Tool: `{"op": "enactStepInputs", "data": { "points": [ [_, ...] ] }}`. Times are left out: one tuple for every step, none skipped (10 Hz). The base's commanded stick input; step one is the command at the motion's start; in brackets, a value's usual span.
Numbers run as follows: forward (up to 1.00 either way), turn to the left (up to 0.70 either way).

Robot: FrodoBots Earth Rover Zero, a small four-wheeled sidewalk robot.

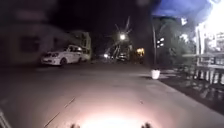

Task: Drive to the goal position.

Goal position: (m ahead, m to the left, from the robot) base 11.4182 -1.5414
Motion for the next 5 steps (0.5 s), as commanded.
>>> {"op": "enactStepInputs", "data": {
  "points": [
    [0.7,0.0],
    [0.7,-0.03],
    [0.7,-0.28],
    [0.7,-0.35],
    [0.7,-0.22]
  ]
}}
